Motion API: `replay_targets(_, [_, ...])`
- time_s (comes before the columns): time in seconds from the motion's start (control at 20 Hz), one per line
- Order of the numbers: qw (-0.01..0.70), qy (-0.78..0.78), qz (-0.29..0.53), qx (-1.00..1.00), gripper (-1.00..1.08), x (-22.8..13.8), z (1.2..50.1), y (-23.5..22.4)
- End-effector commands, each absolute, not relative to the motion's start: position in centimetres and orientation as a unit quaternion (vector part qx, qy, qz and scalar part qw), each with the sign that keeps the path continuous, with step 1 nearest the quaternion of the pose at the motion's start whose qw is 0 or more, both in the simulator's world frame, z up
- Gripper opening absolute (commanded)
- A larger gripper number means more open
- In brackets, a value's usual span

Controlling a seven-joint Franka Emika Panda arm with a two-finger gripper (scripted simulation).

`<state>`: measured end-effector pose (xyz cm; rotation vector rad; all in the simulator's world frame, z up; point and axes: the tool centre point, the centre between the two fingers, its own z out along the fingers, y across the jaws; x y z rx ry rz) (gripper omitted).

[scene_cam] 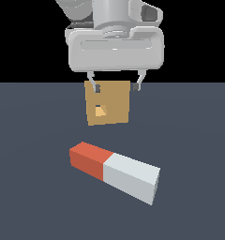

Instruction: Insert the peg into the horizontal hole in a box.

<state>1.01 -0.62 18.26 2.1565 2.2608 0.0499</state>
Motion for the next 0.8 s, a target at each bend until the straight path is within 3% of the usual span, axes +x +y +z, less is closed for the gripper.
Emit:
replay_targets(0.0, [0.008,0.733,0.015,0.68,1.0,0.9,17.9,-0.9])
replay_targets(0.75, [0.005,0.828,0.011,0.56,1.0,0.5,14.5,-4.4])
